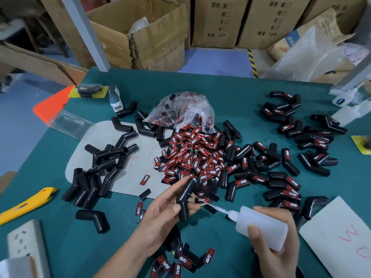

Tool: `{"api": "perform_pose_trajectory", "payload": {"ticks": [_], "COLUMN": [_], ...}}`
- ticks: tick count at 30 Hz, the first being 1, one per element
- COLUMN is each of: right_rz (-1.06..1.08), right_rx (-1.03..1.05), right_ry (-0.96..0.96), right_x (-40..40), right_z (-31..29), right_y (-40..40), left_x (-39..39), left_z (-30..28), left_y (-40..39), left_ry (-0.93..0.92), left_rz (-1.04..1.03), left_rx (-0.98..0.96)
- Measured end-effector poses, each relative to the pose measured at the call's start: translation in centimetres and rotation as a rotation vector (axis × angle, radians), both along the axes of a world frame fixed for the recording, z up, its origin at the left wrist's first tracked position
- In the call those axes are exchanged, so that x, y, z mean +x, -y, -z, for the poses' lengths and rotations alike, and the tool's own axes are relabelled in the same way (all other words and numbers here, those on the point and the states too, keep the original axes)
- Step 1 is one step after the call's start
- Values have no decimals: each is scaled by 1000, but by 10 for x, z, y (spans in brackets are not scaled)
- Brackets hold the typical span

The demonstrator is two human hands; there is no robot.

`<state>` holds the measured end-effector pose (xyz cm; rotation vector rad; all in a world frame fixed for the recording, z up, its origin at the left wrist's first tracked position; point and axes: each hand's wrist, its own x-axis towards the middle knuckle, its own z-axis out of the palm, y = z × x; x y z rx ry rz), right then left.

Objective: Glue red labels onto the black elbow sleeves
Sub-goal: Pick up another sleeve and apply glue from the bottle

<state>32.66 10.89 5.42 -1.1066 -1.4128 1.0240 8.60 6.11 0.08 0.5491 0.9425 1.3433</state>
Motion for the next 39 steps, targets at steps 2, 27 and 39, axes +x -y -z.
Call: {"api": "perform_pose_trajectory", "payload": {"ticks": [2, 27, 39], "right_rz": [6, 23, 26], "right_rx": [-9, 78, 104], "right_ry": [9, 10, 21], "right_x": [-2, -7, -6], "right_z": [-5, -7, -5], "right_y": [3, 11, 12], "left_x": [-1, 1, 1], "left_z": [0, 0, -2], "left_y": [1, 1, 3], "left_ry": [-15, -30, -20], "left_rz": [-2, 28, 17], "left_rx": [7, 11, 28]}}
